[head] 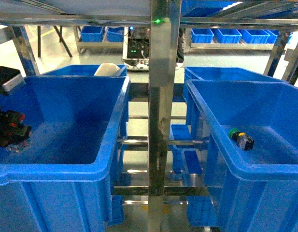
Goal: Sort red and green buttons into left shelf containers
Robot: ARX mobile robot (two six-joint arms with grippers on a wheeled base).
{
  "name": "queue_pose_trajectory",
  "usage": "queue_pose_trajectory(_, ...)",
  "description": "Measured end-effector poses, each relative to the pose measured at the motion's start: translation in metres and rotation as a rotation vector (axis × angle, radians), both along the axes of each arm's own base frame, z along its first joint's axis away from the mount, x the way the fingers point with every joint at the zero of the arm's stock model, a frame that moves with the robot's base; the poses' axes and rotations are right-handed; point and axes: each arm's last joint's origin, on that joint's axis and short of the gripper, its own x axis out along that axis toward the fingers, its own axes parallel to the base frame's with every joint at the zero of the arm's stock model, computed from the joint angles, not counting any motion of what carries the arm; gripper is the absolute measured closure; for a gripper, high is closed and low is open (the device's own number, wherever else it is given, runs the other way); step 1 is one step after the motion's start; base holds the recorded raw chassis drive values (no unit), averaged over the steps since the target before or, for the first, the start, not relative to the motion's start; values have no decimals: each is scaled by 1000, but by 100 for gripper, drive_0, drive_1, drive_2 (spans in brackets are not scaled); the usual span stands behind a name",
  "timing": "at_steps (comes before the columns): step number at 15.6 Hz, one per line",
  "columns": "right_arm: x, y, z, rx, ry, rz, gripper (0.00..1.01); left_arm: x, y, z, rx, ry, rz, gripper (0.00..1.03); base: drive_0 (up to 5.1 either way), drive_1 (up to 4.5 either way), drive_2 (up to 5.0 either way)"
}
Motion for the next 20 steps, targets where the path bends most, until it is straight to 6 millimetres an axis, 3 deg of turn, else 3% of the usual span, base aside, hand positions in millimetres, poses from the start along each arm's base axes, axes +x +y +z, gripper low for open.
queue_pose_trajectory(4, 0, 0, 0, 0, 0, 0, 3, 2, -26, -5, -9, 21, -30, 78, 0, 0, 0)
queue_pose_trajectory(7, 0, 0, 0, 0, 0, 0, 3, -1, -34, -9, -13, 10, -40, 78, 0, 0, 0)
queue_pose_trajectory(8, 0, 0, 0, 0, 0, 0, 3, -12, -24, -21, 0, 36, -2, 66, 0, 0, 0)
queue_pose_trajectory(10, 0, 0, 0, 0, 0, 0, 3, -17, -18, -27, 16, 34, 24, 44, 0, 0, 0)
queue_pose_trajectory(14, 0, 0, 0, 0, 0, 0, 3, -18, -31, -28, -11, 25, -32, 3, 0, 0, 0)
queue_pose_trajectory(17, 0, 0, 0, 0, 0, 0, 3, -15, -38, -2, -62, -44, -85, 5, 0, 0, 0)
queue_pose_trajectory(20, 0, 0, 0, 0, 0, 0, 3, -39, -27, 18, -102, -84, -100, 5, 0, 0, 0)
